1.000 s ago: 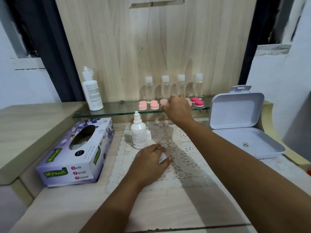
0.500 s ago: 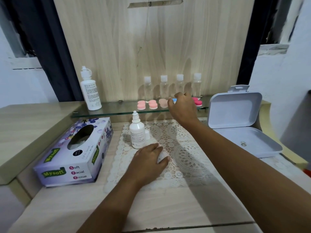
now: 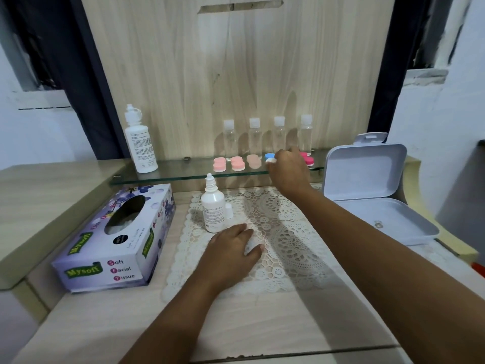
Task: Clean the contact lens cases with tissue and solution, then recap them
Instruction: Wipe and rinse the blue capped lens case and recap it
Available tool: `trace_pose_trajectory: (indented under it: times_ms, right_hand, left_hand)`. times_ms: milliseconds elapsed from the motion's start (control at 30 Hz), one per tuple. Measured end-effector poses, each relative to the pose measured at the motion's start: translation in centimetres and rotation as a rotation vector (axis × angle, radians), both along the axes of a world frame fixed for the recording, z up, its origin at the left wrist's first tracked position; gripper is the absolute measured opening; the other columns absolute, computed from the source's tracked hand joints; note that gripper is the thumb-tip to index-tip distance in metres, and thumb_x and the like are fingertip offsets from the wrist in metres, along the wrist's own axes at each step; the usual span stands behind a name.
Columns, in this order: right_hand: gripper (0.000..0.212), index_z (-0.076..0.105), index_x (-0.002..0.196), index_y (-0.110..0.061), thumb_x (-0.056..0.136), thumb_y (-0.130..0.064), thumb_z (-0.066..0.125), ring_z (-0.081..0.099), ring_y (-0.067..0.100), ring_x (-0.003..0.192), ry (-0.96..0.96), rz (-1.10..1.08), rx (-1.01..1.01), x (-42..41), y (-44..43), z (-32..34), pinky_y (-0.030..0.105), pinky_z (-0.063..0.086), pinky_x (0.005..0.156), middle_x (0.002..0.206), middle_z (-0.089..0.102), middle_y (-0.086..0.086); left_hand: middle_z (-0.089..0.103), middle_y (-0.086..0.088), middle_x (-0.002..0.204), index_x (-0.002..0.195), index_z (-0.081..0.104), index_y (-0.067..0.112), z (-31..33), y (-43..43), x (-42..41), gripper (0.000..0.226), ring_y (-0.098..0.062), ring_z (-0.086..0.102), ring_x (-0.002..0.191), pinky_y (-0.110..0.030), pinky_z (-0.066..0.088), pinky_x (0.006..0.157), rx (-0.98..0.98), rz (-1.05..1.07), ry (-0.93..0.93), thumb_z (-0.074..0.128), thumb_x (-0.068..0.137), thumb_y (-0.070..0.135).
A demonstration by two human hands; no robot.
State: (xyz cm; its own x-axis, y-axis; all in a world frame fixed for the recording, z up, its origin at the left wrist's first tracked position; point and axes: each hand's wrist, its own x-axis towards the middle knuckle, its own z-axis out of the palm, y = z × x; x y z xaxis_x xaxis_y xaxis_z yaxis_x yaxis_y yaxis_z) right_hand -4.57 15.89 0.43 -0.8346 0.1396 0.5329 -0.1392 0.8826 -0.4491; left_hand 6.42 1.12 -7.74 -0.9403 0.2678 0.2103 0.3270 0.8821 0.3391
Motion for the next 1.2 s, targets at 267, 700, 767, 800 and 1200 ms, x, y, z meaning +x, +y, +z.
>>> trace_pose_trajectory:
  times_ms: [267, 700, 767, 800, 1200]
  right_hand:
    - [0.031, 0.059, 0.115, -0.007, 0.091, -0.027, 0.056, 0.050, 0.019, 0.093, 0.116, 0.175, -0.191, 4.9, 1.3, -0.8, 0.019, 0.034, 0.072, 0.111, 0.049, 0.009]
    - [0.026, 0.062, 0.113, -0.018, 0.088, -0.021, 0.057, 0.047, 0.005, 0.086, -0.219, 0.461, 0.011, 11.2, 4.4, -6.9, 0.001, 0.032, 0.070, 0.099, 0.053, -0.004]
    - [0.026, 0.063, 0.112, -0.020, 0.087, -0.021, 0.056, 0.047, 0.005, 0.089, -0.205, 0.489, 0.037, 11.1, 4.3, -7.2, 0.007, 0.033, 0.074, 0.095, 0.052, -0.008]
    - [0.026, 0.063, 0.112, -0.021, 0.087, -0.022, 0.056, 0.047, 0.006, 0.090, -0.207, 0.498, 0.047, 11.0, 4.3, -7.4, 0.014, 0.036, 0.078, 0.094, 0.051, -0.009]
    - [0.036, 0.064, 0.108, -0.026, 0.079, -0.045, 0.053, 0.049, 0.013, 0.095, -0.210, 0.515, 0.113, 11.7, 3.7, -7.2, 0.038, 0.044, 0.086, 0.089, 0.047, -0.014]
  left_hand:
    - [0.029, 0.005, 0.152, 0.142, 0.038, 0.021, 0.1, 0.0, -0.1, 0.055, -0.012, 0.023, 0.140, -0.031, 0.018, 0.115, -0.004, -0.008, -0.017, 0.041, 0.094, 0.049]
    - [0.041, 0.011, 0.143, 0.141, 0.037, 0.030, 0.0, -0.3, -0.3, 0.061, -0.010, 0.035, 0.134, -0.038, 0.026, 0.112, 0.176, -0.048, -0.019, 0.043, 0.085, 0.053]
    - [0.047, 0.015, 0.137, 0.136, 0.044, 0.031, 0.0, -0.3, -0.2, 0.064, -0.007, 0.040, 0.128, -0.038, 0.030, 0.109, 0.208, -0.084, -0.005, 0.039, 0.077, 0.057]
    - [0.050, 0.016, 0.133, 0.133, 0.049, 0.031, 0.0, -0.3, -0.2, 0.066, -0.006, 0.043, 0.124, -0.036, 0.033, 0.107, 0.212, -0.099, 0.006, 0.038, 0.075, 0.061]
    - [0.057, 0.015, 0.113, 0.124, 0.060, 0.030, 0.2, -0.2, -0.2, 0.062, -0.007, 0.047, 0.108, -0.035, 0.036, 0.099, 0.156, -0.102, 0.000, 0.034, 0.078, 0.063]
